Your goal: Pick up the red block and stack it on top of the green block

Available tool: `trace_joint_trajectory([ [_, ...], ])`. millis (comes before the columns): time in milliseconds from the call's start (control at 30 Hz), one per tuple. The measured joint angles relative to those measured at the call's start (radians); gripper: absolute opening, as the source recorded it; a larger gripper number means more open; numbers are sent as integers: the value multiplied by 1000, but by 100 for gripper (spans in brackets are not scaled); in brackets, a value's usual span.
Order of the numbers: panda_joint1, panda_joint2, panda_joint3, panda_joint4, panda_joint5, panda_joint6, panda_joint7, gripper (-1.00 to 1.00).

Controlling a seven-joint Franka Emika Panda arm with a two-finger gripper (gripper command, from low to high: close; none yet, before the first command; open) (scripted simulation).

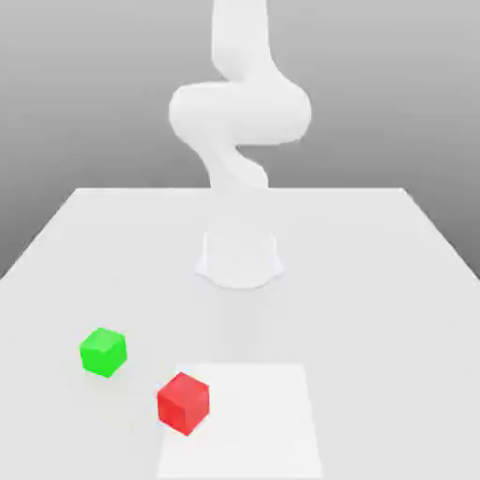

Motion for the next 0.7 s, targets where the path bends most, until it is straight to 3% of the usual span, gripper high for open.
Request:
trace_joint_trajectory([
  [467,-121,515,6,-229,-29,271,250,0],
  [700,-156,768,-11,-335,1,408,336,0],
])
